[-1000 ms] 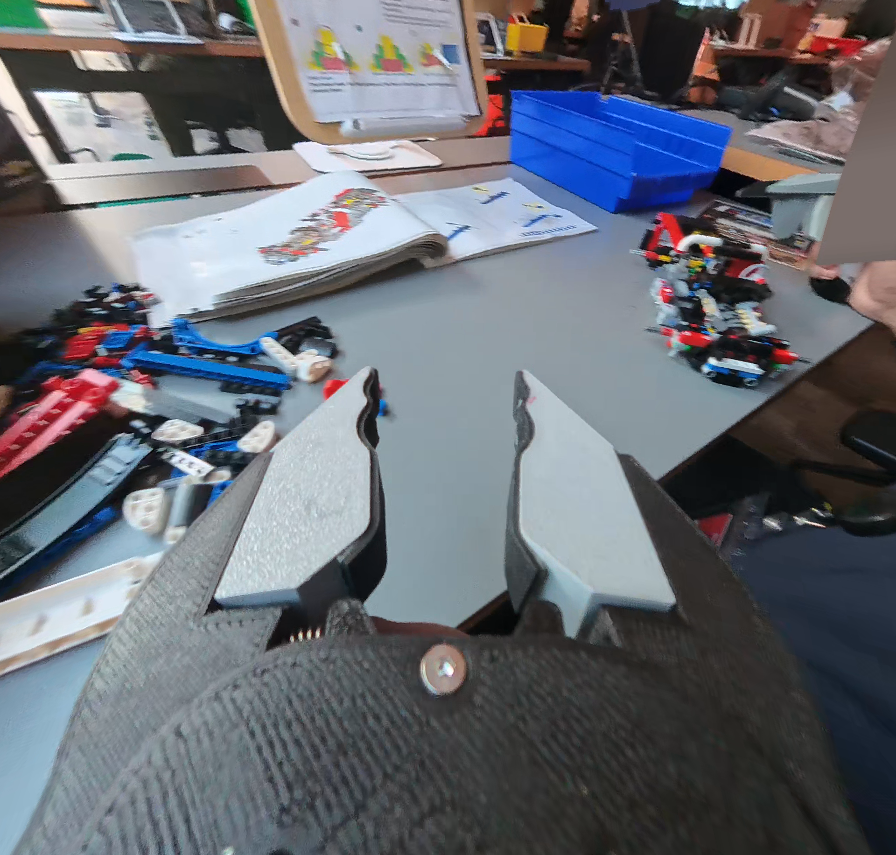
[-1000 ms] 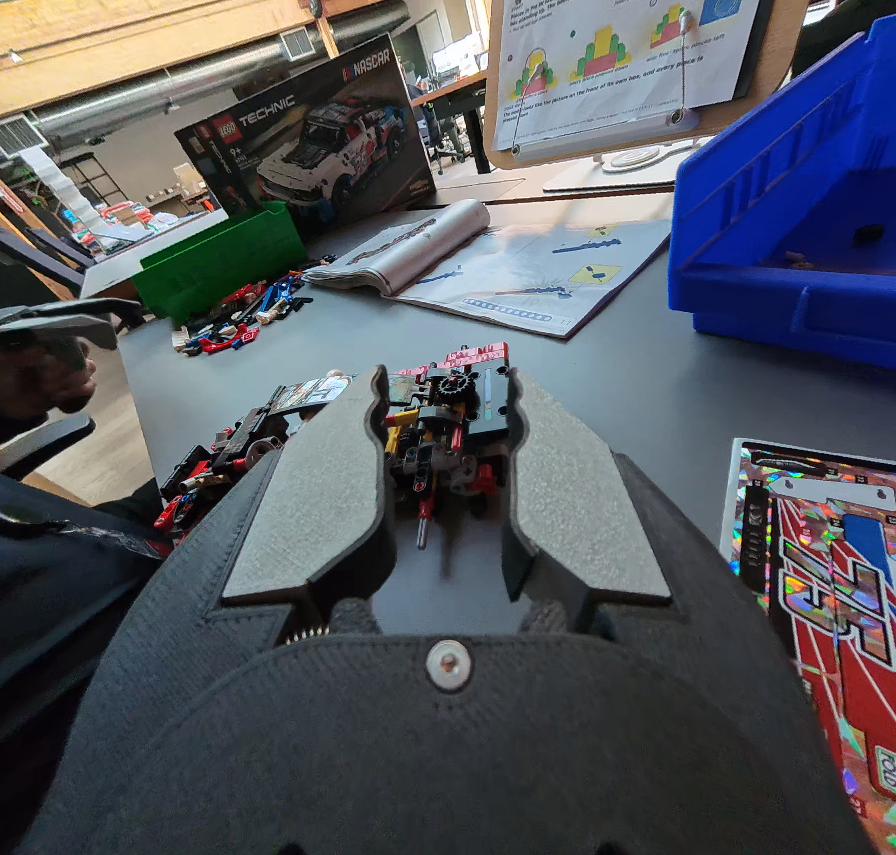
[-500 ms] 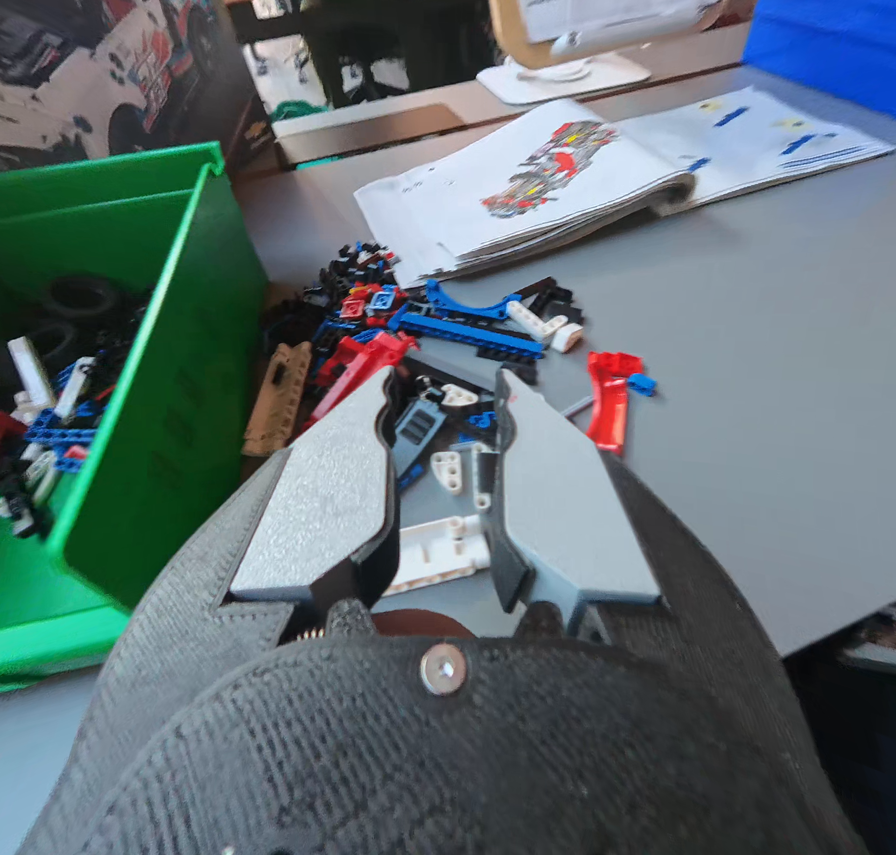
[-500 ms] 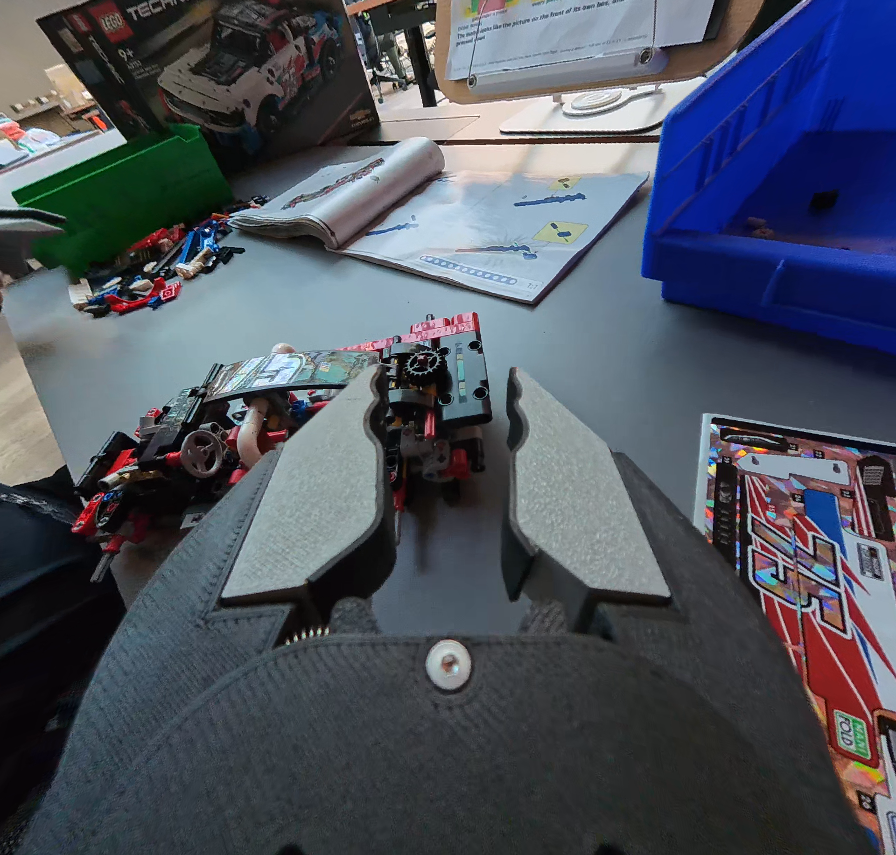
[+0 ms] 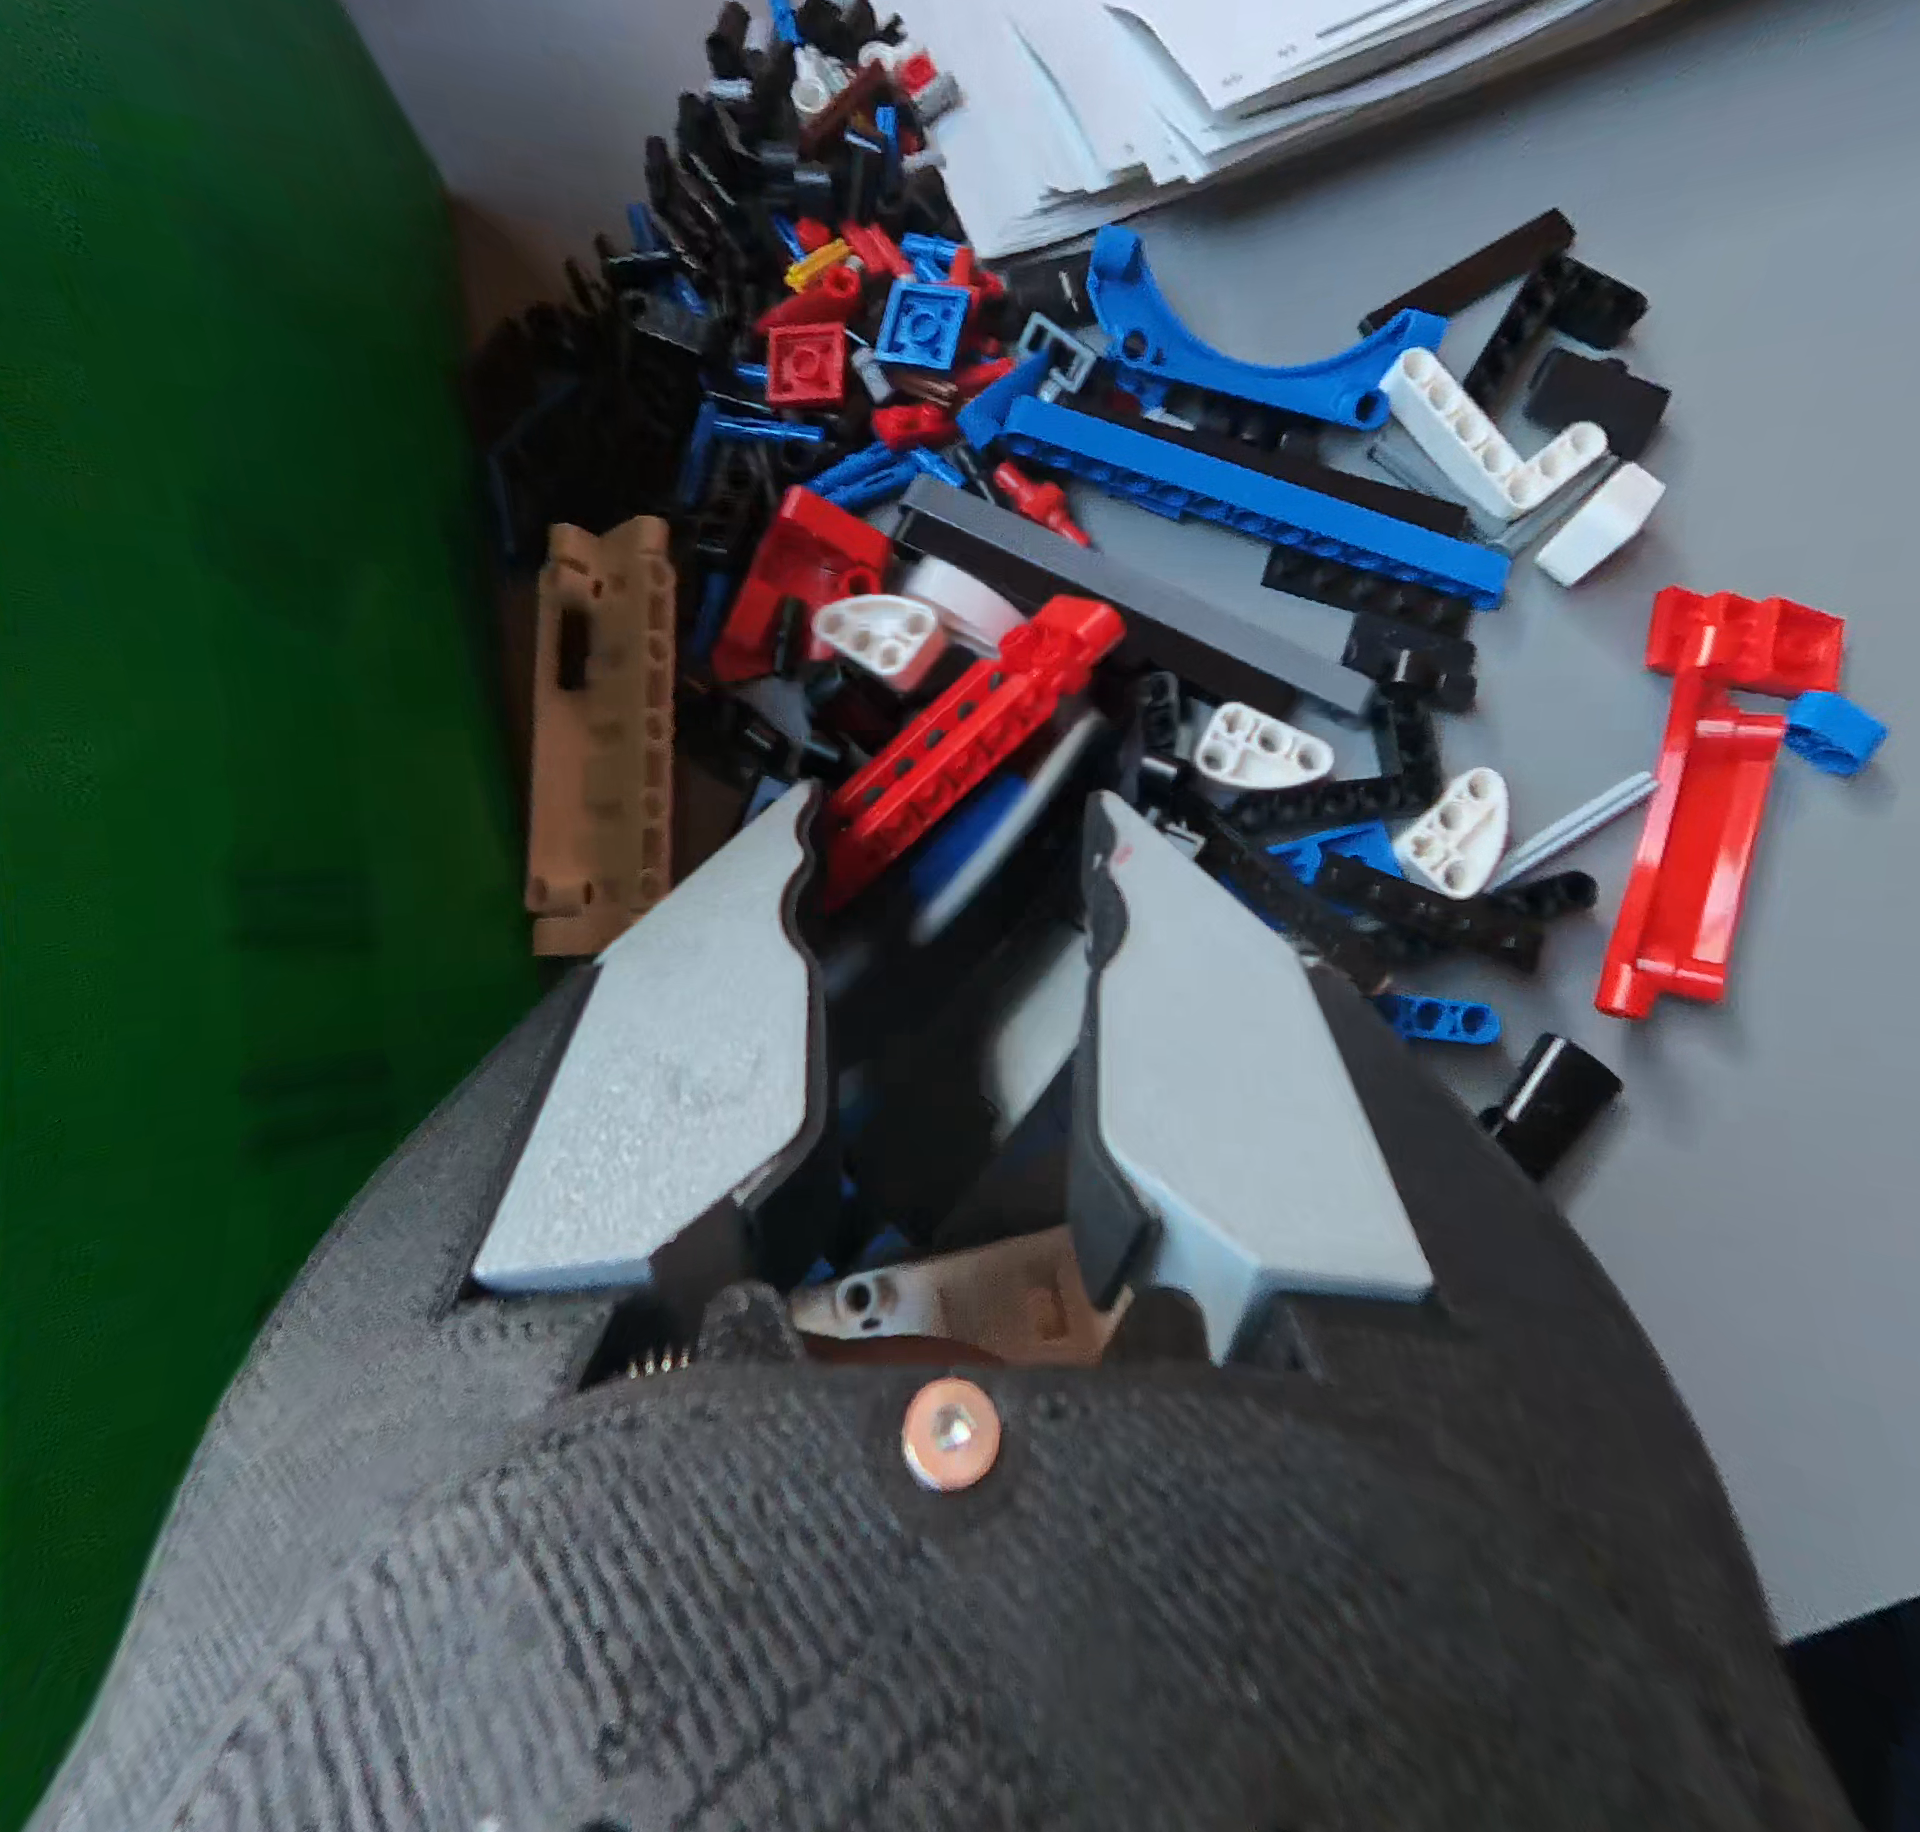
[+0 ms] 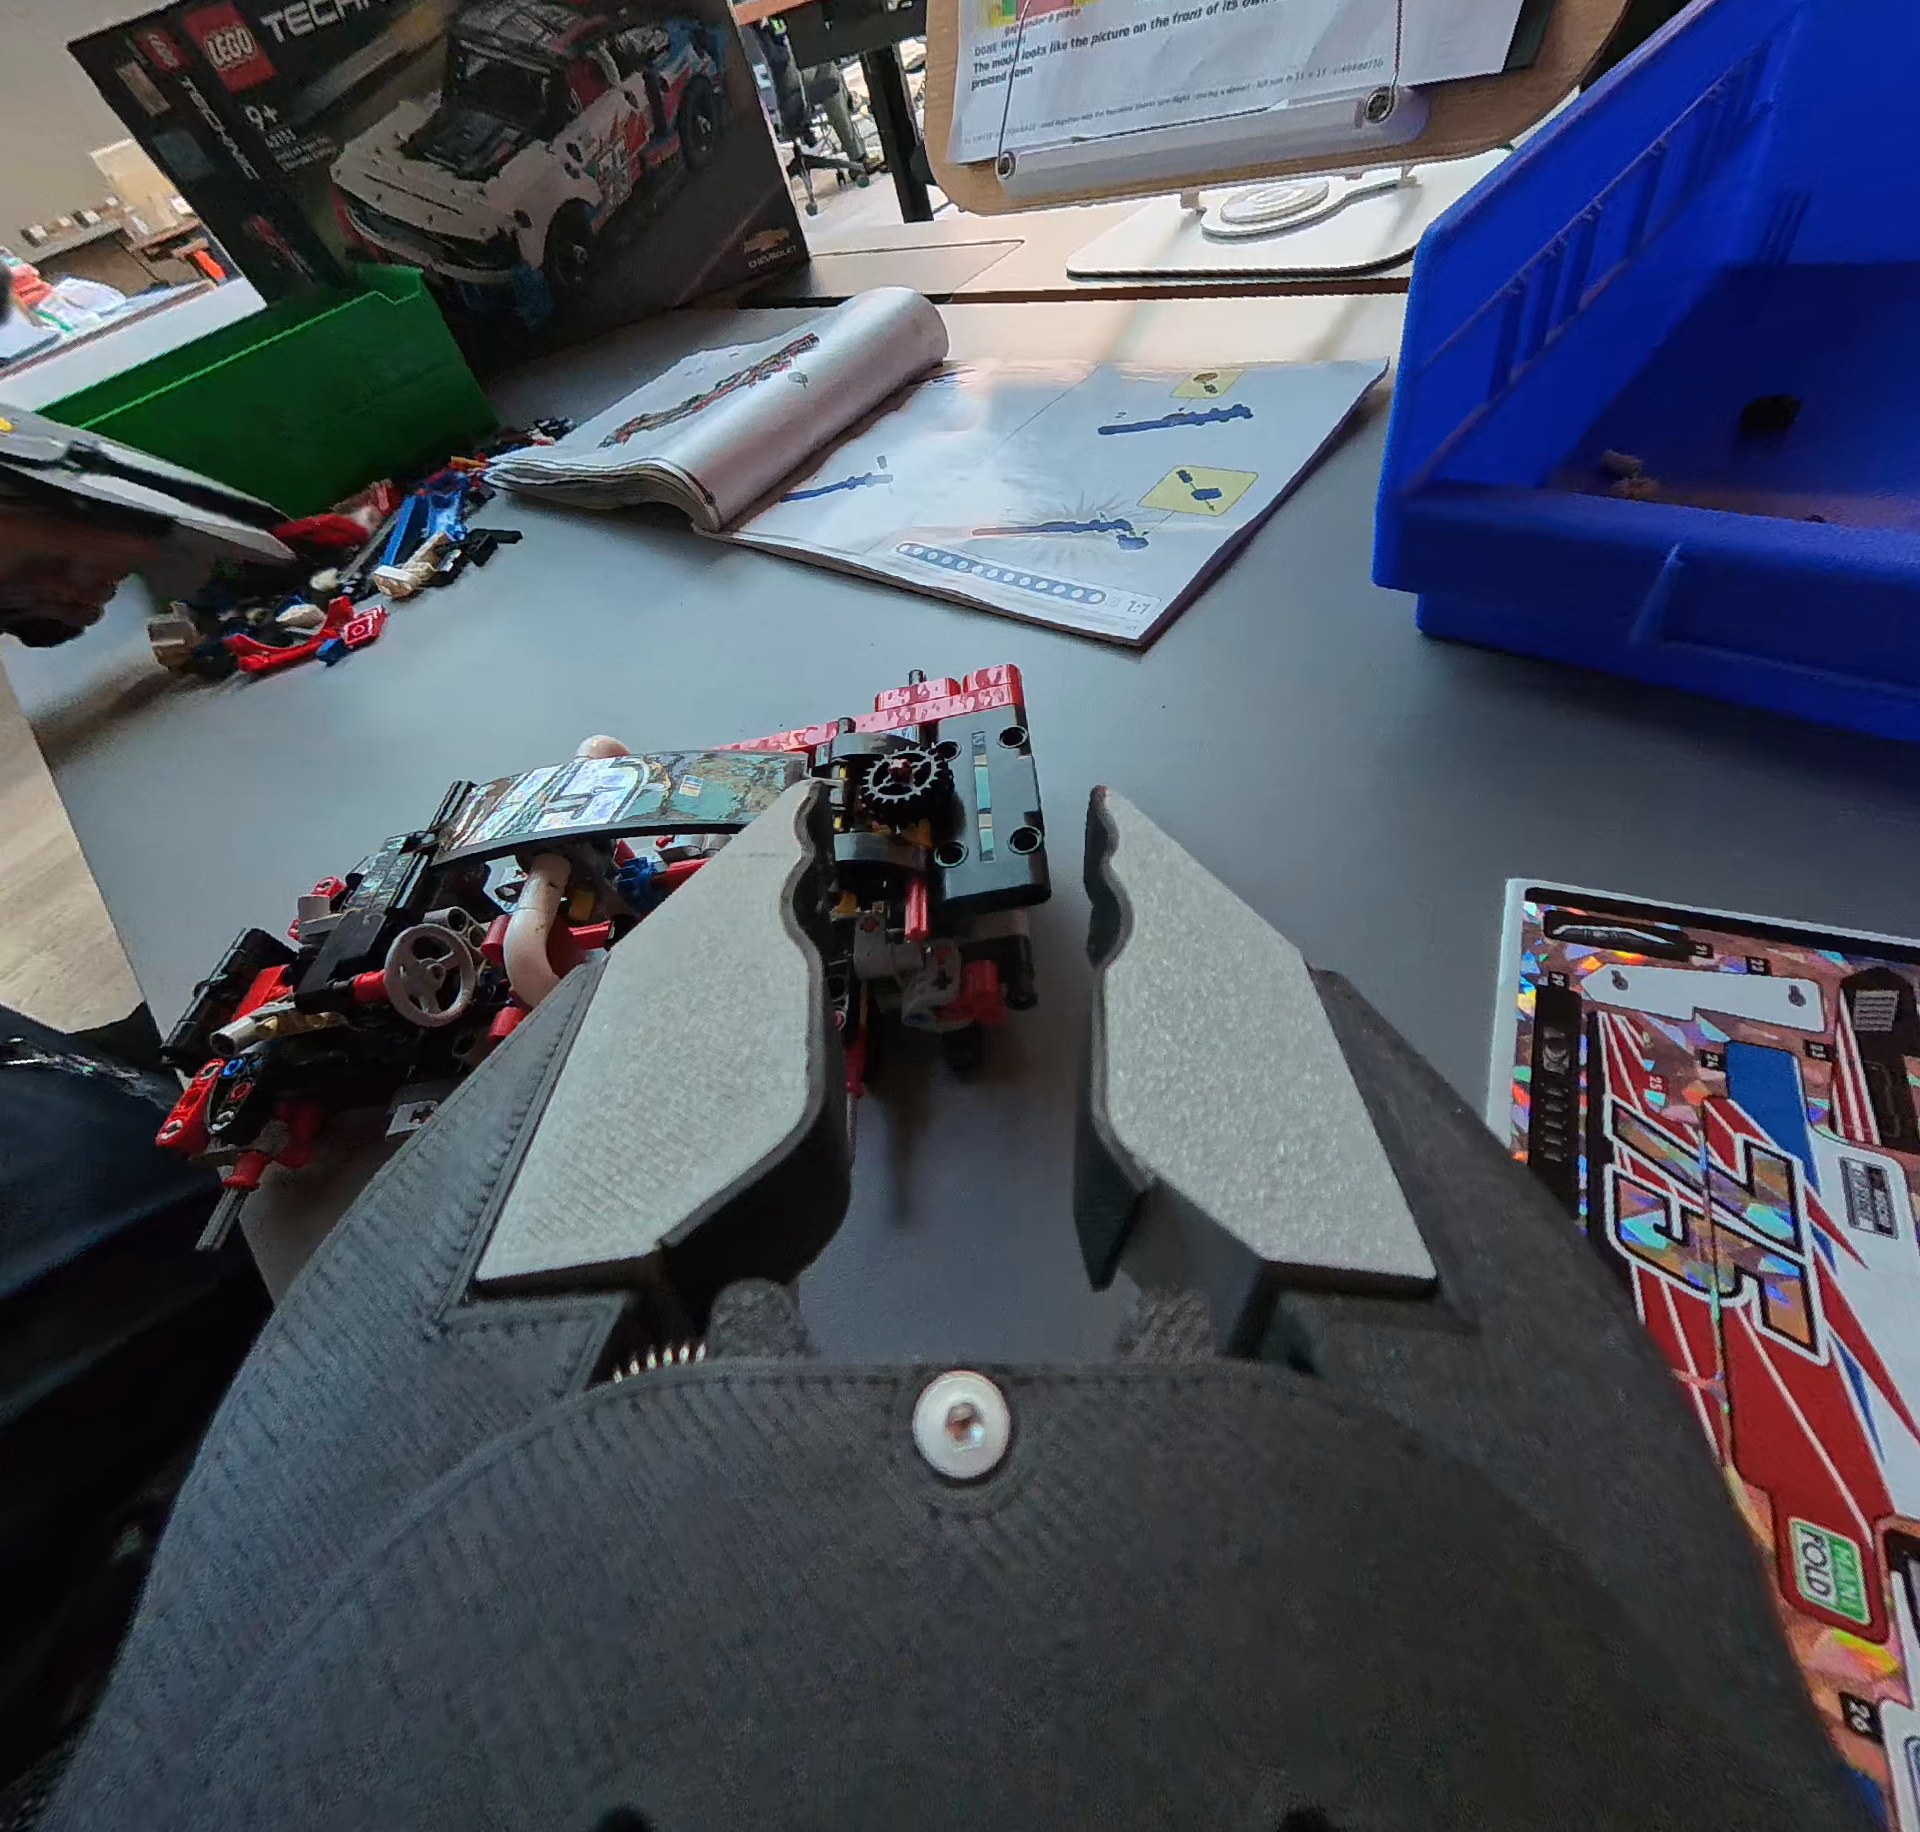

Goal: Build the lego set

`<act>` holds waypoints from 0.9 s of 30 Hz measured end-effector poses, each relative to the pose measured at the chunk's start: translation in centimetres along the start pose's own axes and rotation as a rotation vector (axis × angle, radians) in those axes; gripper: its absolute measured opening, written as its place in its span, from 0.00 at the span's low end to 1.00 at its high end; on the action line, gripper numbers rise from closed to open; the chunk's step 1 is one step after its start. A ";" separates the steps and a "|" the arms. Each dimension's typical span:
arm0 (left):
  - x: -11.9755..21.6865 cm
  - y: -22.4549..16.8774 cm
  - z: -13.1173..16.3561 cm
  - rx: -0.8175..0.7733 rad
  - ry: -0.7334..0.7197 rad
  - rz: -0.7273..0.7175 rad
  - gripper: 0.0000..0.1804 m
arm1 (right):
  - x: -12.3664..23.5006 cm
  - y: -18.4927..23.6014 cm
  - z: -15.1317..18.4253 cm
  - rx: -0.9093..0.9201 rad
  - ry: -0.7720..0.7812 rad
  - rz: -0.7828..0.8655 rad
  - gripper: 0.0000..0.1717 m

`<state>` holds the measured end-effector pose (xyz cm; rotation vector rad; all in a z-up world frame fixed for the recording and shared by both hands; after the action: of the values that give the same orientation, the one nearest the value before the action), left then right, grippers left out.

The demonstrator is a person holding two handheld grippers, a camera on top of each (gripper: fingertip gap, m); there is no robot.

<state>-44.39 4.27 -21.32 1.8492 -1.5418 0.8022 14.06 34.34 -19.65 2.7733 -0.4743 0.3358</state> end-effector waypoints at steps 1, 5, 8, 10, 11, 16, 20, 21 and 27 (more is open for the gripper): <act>-0.2 -0.5 -0.1 -0.008 0.008 0.026 0.24 | 0.0 0.0 0.0 0.003 -0.001 -0.001 0.27; -0.3 -1.8 -0.6 -0.006 0.004 0.095 0.23 | 0.0 0.1 0.0 0.010 0.002 -0.005 0.26; 0.2 -1.7 -1.1 -0.003 -0.025 0.077 0.25 | 0.0 0.2 0.0 0.013 0.001 -0.010 0.26; 1.0 -1.6 -1.9 0.005 -0.070 0.078 0.25 | 0.0 0.2 0.0 0.014 -0.002 -0.012 0.26; 1.5 -1.5 -2.4 0.008 -0.092 0.076 0.25 | 0.0 0.2 0.0 0.014 -0.001 -0.014 0.26; 3.8 0.0 -6.0 -0.077 -0.173 -0.032 0.25 | 0.0 0.3 0.0 0.015 0.000 -0.022 0.26; 5.0 2.1 -9.5 -0.119 -0.198 -0.100 0.21 | 0.1 0.3 0.0 0.020 -0.004 -0.022 0.26; 5.0 2.4 -10.3 -0.130 -0.199 -0.109 0.21 | 0.1 0.3 0.0 0.022 -0.006 -0.021 0.26; 1.8 3.1 -13.6 -0.251 -0.059 -0.055 0.17 | 0.1 0.4 0.0 0.025 -0.008 -0.024 0.26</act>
<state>-48.23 13.11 -11.04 1.7348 -1.5437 0.5067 14.03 33.97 -19.49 2.8034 -0.4410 0.3273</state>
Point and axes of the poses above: each gripper's, where its closed fingertips meet, x back along the fingers, z out of its underside, y = z × x across the jaws, the point moved 7 cm from there along x, back along the fingers
